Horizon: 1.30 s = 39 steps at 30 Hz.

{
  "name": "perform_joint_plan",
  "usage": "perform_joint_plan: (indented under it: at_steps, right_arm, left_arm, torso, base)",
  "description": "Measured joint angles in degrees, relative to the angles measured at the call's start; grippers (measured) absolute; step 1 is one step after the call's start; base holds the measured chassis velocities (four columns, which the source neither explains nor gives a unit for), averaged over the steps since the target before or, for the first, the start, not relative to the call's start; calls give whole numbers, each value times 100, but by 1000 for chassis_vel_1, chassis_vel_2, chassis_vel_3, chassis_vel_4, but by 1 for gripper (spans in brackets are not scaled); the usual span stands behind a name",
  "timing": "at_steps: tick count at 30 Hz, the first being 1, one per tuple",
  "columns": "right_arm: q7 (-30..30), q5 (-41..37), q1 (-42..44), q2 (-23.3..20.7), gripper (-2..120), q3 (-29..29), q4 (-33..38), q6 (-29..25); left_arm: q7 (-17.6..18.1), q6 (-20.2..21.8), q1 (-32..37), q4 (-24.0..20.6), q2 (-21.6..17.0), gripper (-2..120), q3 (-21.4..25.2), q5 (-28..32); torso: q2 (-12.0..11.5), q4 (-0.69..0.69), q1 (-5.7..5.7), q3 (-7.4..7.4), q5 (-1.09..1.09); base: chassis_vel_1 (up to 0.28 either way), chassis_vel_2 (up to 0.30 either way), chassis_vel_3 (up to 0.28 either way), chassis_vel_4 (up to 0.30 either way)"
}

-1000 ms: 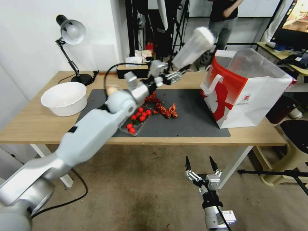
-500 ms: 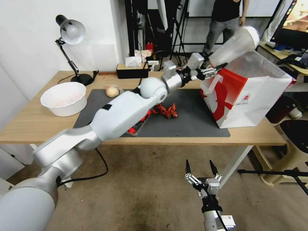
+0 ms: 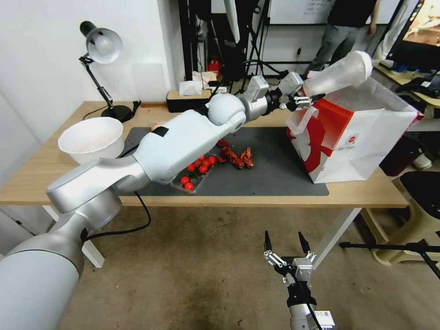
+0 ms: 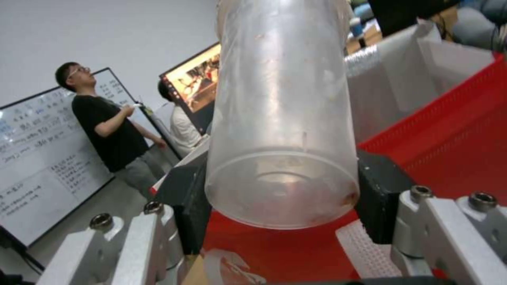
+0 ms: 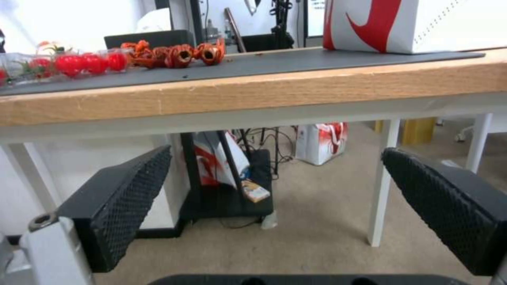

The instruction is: Pick up the trash from the table and place it into the takeout bag.

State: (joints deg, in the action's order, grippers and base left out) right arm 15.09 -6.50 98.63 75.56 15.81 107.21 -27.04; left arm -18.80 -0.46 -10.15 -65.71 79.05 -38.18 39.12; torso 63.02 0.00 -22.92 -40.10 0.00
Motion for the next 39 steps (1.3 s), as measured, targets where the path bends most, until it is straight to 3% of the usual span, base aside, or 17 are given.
perform_joint_plan:
  at_steps: [10,17,23,32,39]
  right_arm:
    - [-7,-8,-70,10,100,-22,-94,-10]
    - [-15,4,-66,70,100,-42,-104,-10]
    - [-21,19,-69,77,100,-50,-87,2]
    - [-22,51,-58,108,100,-55,-48,7]
    - [-24,80,-85,123,100,-70,-63,5]
  left_arm:
    - [-32,-10,-234,38,-39,54,-211,-75]
    - [-23,-3,-254,-34,-57,82,-197,-40]
    - [2,2,-248,-68,-83,99,-142,-7]
    - [134,25,-29,-238,-338,100,40,116]
    - [258,200,447,-557,-787,100,465,169]
  torso:
    - [0,0,0,0,0]
    - [0,0,0,0,0]
    - [0,-1,0,0,0]
    - [0,0,0,0,-1]
    - [1,0,0,0,-1]
  base:
    - [0,0,0,0]
    - [0,0,0,0]
    - [0,0,0,0]
    - [0,0,0,0]
    - [0,0,0,0]
